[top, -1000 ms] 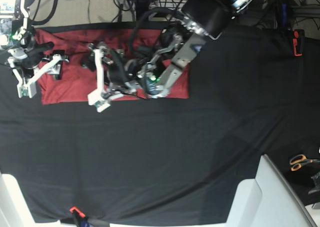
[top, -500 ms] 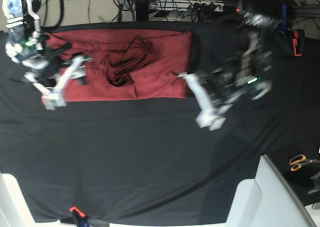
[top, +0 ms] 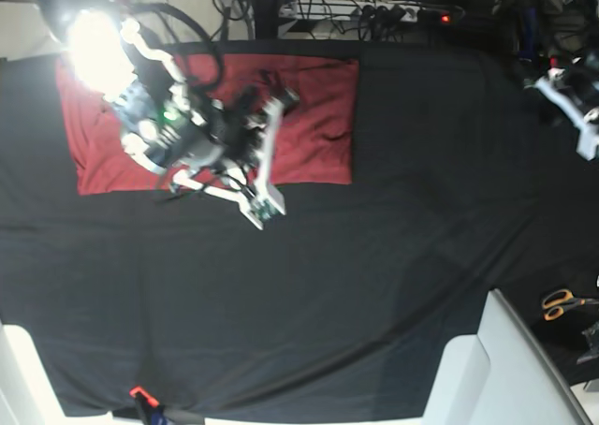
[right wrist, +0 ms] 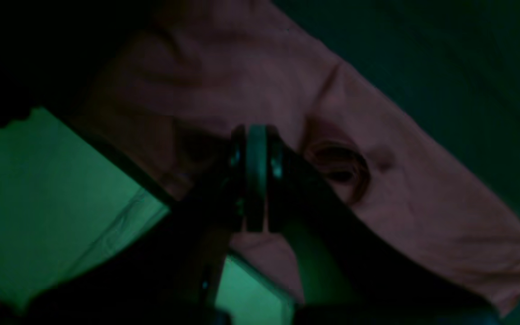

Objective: Fold the T-shirt properly

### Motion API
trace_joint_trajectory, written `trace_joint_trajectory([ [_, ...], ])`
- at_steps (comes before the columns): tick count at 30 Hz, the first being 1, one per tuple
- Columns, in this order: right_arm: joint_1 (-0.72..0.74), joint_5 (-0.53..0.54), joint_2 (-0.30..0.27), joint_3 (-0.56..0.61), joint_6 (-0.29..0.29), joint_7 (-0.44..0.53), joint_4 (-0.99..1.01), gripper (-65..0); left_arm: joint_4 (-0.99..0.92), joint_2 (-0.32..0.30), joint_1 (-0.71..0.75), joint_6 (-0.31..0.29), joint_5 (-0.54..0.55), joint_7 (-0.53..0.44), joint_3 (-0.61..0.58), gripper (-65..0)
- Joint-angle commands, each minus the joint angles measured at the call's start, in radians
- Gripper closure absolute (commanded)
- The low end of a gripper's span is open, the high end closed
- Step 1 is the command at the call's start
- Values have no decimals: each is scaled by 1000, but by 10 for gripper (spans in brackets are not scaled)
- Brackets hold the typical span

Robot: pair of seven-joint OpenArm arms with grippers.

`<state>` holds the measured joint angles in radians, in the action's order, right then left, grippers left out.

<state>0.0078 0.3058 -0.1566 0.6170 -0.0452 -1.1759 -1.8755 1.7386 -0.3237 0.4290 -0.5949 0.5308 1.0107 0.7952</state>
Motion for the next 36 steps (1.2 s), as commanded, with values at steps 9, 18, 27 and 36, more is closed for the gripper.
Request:
trace_joint_trajectory([
  [9,67,10,176,132,-259,-120,169,-6,16,7,17,-7,18,-13,19,0],
  [18,67,10,188,131,-387,26,363,-6,16,10,18,-9,18,-13,19,0],
  [27,44,10,151,36,-539,26,356,-6,16,10,15,-9,18,-13,19,0],
  [36,-30,10,124,-79,-557,20,330,-6,16,8,12,-9,18,-13,19,0],
])
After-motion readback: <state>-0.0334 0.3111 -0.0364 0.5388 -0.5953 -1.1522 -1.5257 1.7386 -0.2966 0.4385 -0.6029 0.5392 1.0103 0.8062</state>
